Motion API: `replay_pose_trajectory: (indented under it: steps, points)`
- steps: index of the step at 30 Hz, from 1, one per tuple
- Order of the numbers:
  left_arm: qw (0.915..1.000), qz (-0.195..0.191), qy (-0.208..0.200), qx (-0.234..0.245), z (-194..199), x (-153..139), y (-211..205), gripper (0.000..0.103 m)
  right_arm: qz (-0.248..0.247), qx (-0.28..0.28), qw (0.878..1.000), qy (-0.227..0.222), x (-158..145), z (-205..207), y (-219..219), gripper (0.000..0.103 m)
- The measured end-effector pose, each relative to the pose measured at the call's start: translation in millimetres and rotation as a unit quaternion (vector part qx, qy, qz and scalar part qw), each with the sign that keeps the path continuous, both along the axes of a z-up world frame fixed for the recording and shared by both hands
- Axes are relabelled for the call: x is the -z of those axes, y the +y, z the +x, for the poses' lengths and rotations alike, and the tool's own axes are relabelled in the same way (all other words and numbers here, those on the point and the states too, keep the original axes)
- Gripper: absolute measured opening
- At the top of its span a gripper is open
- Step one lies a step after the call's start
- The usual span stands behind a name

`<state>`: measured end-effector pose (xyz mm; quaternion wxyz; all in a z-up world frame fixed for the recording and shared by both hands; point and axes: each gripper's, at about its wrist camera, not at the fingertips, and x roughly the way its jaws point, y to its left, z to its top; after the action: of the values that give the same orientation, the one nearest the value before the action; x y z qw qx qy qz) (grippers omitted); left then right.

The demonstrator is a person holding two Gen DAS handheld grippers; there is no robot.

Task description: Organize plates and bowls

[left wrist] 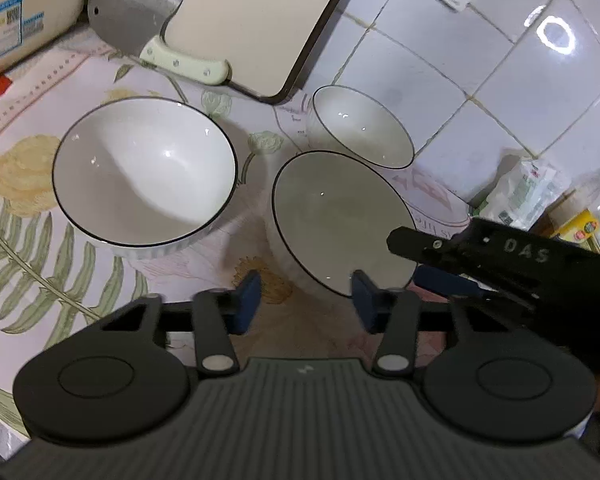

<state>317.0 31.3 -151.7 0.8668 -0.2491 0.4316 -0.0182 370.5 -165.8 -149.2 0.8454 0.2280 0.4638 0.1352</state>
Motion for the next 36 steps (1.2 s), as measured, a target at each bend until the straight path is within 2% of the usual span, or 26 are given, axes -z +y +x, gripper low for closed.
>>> replay_pose_trajectory:
  steps: [2,3,5,7,11,14,21,26,30,36]
  points:
    - [0.9998,-0.014,0.013,-0.004,6,2,2,0.024,-0.012,0.005,1.0,0.002,3,4,2,0.041]
    - [0.9997,-0.015,0.02,-0.005,9,2,3,0.024,-0.02,0.005,1.0,0.002,4,5,4,0.031]
    - [0.9995,-0.014,0.027,-0.007,12,1,3,0.024,-0.034,0.006,0.999,-0.002,5,5,7,0.021]
    - [0.9994,-0.015,0.031,-0.012,12,1,3,0.023,-0.045,0.004,0.999,-0.004,7,5,9,0.017]
    - [0.9992,-0.011,0.033,-0.02,9,2,2,0.021,-0.065,0.003,0.998,-0.01,11,4,15,0.015]
    - [0.9996,0.012,0.025,-0.007,7,0,-2,0.02,-0.09,-0.007,0.996,-0.022,9,1,22,0.014]
    - [0.9995,0.017,0.019,0.015,-16,-19,3,0.021,-0.076,-0.016,0.997,-0.023,-4,-20,19,0.015]
    - [0.9982,0.033,0.029,0.04,-33,-41,3,0.021,-0.073,-0.022,0.997,-0.022,-22,-47,20,0.015]
    - [0.9971,0.029,0.043,0.056,-49,-52,6,0.021,-0.067,-0.021,0.997,-0.017,-33,-72,20,0.016]
    - [0.9949,0.05,0.054,0.07,-75,-57,6,0.021,-0.065,-0.017,0.998,-0.011,-31,-106,24,0.016]
